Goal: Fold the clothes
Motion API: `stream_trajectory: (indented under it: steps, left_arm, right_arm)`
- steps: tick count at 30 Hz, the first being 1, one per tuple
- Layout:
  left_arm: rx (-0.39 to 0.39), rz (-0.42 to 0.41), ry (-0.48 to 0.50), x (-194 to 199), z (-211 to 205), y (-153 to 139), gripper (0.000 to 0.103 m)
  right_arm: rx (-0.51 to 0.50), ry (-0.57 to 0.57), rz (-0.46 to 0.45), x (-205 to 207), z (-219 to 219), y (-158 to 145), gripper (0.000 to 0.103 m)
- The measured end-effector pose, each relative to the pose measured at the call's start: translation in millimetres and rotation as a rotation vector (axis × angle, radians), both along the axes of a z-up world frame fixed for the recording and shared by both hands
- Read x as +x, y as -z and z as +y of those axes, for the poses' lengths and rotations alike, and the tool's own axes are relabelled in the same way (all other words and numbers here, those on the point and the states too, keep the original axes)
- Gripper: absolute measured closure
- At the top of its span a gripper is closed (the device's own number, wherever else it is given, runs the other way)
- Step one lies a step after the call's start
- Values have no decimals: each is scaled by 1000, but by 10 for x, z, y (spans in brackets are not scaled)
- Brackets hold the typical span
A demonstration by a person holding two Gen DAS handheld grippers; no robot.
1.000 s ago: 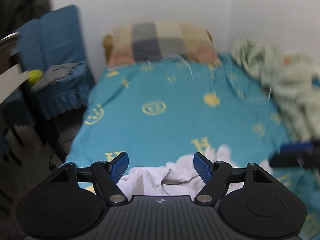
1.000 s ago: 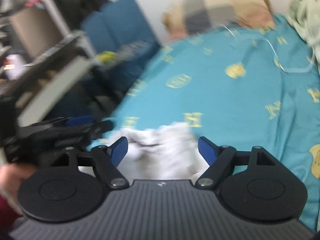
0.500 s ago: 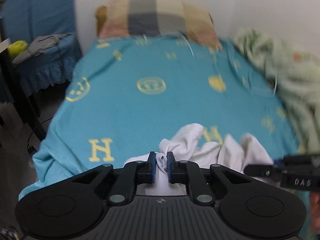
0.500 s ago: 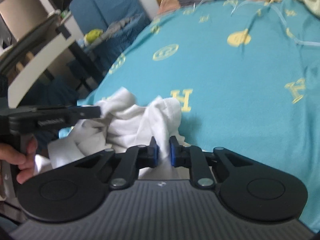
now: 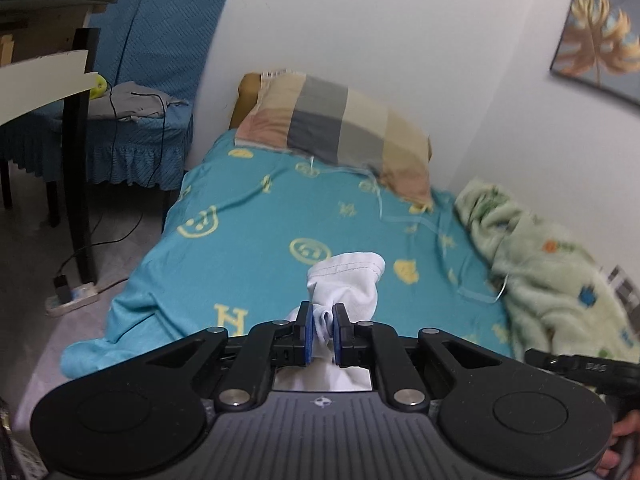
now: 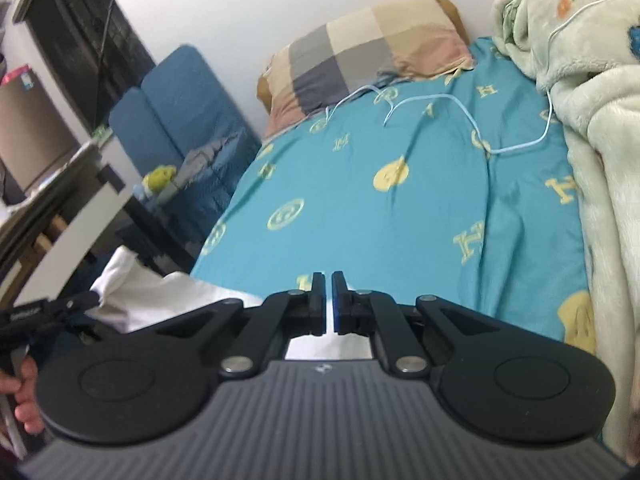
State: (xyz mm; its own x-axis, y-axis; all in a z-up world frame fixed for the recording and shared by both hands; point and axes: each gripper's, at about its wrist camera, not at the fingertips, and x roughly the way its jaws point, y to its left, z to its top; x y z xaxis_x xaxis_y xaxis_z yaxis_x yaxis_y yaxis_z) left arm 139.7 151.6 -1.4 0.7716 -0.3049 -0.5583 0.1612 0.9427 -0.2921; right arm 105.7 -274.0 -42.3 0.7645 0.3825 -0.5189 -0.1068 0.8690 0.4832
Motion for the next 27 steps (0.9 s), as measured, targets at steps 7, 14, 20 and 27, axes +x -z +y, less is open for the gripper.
stream_trajectory:
  steps: [7, 14, 20, 27]
  left_arm:
    - [122, 72, -8, 10, -180, 219, 91]
    - [274, 245, -49, 100, -196, 522, 90]
    - [240, 250, -70, 260, -96, 582, 86]
    - [186, 180, -67, 434, -49, 557, 79]
  right_arm:
    - [-78, -127, -15, -68, 392, 12, 88]
    - [-149, -211, 51, 440, 866, 123, 23]
    - [-137, -229, 236, 1085, 1157, 490, 23]
    - [-125, -348, 314, 1205, 1312, 764, 22]
